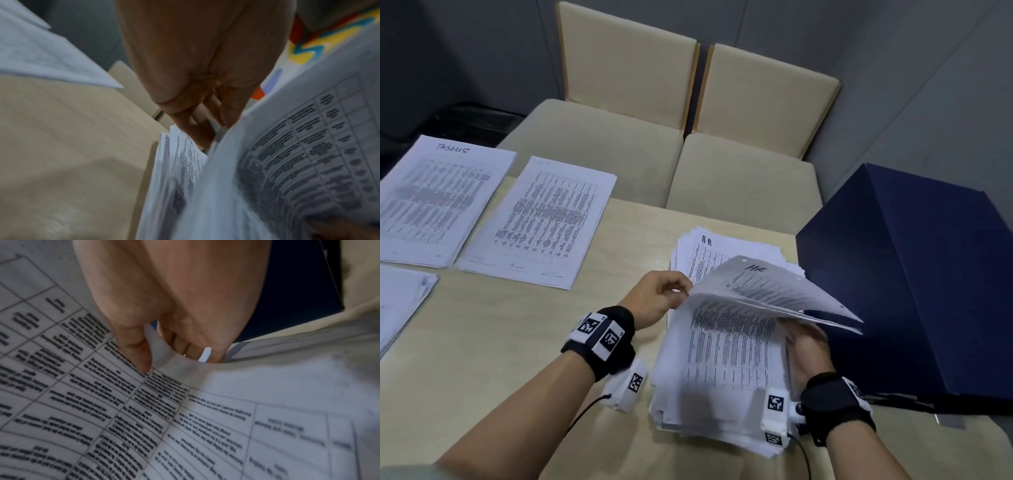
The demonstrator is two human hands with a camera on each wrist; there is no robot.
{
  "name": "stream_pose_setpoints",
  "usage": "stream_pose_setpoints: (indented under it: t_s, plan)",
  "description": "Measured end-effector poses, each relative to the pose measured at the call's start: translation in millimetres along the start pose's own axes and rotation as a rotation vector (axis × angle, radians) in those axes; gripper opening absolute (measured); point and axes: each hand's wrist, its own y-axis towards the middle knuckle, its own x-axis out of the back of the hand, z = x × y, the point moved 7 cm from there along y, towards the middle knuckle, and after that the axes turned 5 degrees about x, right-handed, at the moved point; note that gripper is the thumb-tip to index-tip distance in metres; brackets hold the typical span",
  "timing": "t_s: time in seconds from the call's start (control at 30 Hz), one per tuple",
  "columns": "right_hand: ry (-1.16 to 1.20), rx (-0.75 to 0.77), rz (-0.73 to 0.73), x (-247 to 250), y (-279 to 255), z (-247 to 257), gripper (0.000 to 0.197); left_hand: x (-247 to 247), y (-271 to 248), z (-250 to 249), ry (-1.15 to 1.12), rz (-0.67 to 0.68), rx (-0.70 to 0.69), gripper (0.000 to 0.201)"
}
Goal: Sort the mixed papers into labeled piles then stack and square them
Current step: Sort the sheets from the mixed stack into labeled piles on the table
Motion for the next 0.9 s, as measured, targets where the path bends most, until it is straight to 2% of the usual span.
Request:
stream_pose_setpoints:
  t_s: [0.07,0.1,0.13,0.2,0.23,0.3,0.37,0.5,0.6,0.67,0.73,0.83,0.9]
  plan:
    - [0.053,-0.017,-0.040,3.4,-2.1,-4.3,0.028,6.7,3.8,7.0,0.061,-0.146,0.075,0.020]
    - [0.076,-0.013,-0.086,8.5,-1.2,-7.0,0.026,12.1,6.3,11.3,0.203,-0.240,0.127,0.008]
    - [0.082,0.002,-0.141,14.3,-0.9,-8.5,0.024,15.6,7.1,15.0,0.389,-0.306,0.205,0.011]
    - [0.058,0.038,-0.211,24.4,-2.8,-8.9,0.028,11.6,9.0,23.9,0.686,-0.306,0.354,0.034]
    - [0.041,0.055,-0.197,26.1,-4.7,-7.5,0.029,7.3,10.0,26.2,0.738,-0.277,0.388,0.035]
    - [0.006,0.073,-0.139,25.9,-10.3,-1.7,0.019,0.3,11.6,27.9,0.813,-0.252,0.391,0.030]
    - [-0.002,0.062,-0.119,28.6,-10.1,-1.2,0.026,0.8,12.7,25.7,0.916,-0.265,0.358,0.026]
    - [0.059,0.027,-0.118,22.8,-10.3,1.1,0.022,7.8,5.9,6.2,1.242,-0.193,0.306,0.011]
    - [0.097,-0.001,-0.105,13.1,-10.2,-3.2,0.022,11.8,-1.3,-14.7,1.420,-0.179,0.200,0.022]
    - [0.113,-0.015,-0.097,5.6,-10.1,-5.1,0.025,13.4,-4.7,-24.3,1.421,-0.201,0.115,0.025]
    - [0.100,-0.037,-0.107,1.8,-8.3,-7.9,0.029,14.8,-7.0,-29.4,1.322,-0.233,0.012,0.022]
    - [0.119,-0.053,-0.104,-2.1,-3.6,-12.0,0.029,18.3,-10.6,-29.6,0.967,-0.259,-0.170,0.022]
    - [0.132,-0.042,-0.086,-4.5,-1.2,-12.5,0.026,18.2,-11.6,-22.0,0.758,-0.194,-0.193,0.019]
